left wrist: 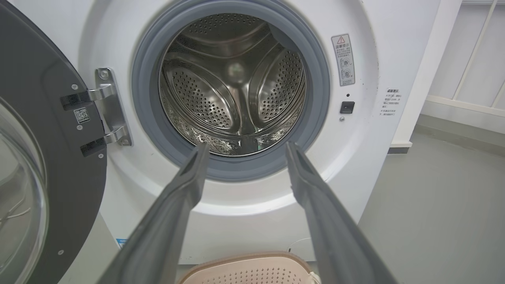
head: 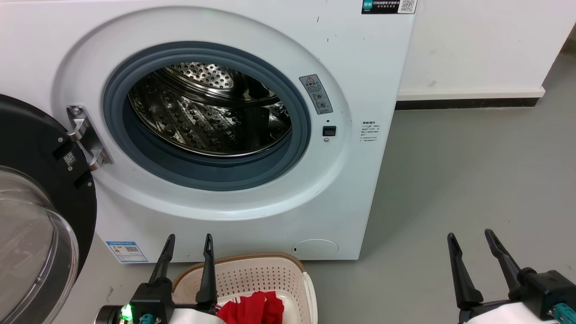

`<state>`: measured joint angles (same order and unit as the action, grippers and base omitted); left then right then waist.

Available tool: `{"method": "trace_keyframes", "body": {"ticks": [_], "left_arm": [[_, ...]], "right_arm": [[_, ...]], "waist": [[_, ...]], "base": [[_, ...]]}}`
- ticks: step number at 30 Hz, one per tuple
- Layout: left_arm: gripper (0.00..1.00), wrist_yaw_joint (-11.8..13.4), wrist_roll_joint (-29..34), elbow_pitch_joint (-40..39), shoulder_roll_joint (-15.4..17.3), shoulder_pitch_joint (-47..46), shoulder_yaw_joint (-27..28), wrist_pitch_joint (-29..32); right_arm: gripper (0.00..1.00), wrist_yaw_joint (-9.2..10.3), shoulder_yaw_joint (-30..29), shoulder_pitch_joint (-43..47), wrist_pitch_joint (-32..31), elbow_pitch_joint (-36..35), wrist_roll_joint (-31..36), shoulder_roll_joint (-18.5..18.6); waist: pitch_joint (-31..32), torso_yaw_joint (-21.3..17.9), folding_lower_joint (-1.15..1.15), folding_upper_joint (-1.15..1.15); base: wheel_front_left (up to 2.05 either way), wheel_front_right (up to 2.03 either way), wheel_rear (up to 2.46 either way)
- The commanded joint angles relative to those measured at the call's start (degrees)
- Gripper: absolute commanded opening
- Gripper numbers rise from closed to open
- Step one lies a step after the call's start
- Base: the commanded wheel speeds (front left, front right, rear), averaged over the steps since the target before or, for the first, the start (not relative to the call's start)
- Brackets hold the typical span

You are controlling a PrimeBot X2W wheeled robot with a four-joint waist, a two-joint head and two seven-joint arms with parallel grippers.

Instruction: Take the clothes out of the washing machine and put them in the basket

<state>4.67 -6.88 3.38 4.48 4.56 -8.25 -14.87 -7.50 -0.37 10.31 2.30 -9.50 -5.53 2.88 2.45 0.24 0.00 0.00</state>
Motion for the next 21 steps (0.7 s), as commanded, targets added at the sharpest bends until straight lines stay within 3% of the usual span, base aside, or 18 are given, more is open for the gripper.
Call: {"method": "trace_keyframes", "body": {"ticks": [1, 4, 5, 8, 21], "left_arm": [[1.0, 0.35, -0.27, 0.1, 0.13, -0.24, 0.01, -0.06], [1.0, 0.42, -0.26, 0.21, 0.26, -0.31, -0.07, -0.08], [0.0, 0.36, -0.26, 0.14, 0.12, -0.03, -0.12, 0.0], [0.0, 0.24, -1.07, 1.84, 0.01, 0.7, -0.23, 0.21], [0.0, -1.88, -16.39, 3.35, 0.21, -1.41, 1.79, 3.43]], "right_arm": [[1.0, 0.02, 0.1, 0.55, 0.16, 0.09, -0.39, -0.02], [1.0, 0.02, 0.2, 0.45, 0.18, 0.19, -0.46, -0.02], [0.0, 0.0, 0.15, 0.0, 0.0, 0.16, -0.13, 0.0], [0.0, 0.0, 0.34, 0.33, -0.01, 1.97, -0.85, -0.03], [0.0, 0.0, 0.44, -2.71, -0.57, 5.61, -17.05, 0.99]], "waist": [[-0.02, 0.02, 0.0, 0.0], [0.02, 0.03, 0.0, 0.0], [0.02, 0.04, 0.0, 0.0], [0.0, 0.04, 0.0, 0.0], [-0.28, 0.01, 0.0, 0.0]], "base": [[0.0, 0.0, 0.0], [0.0, 0.0, 0.0], [0.0, 0.0, 0.0], [0.0, 0.0, 0.0], [0.0, 0.0, 0.0]]}}
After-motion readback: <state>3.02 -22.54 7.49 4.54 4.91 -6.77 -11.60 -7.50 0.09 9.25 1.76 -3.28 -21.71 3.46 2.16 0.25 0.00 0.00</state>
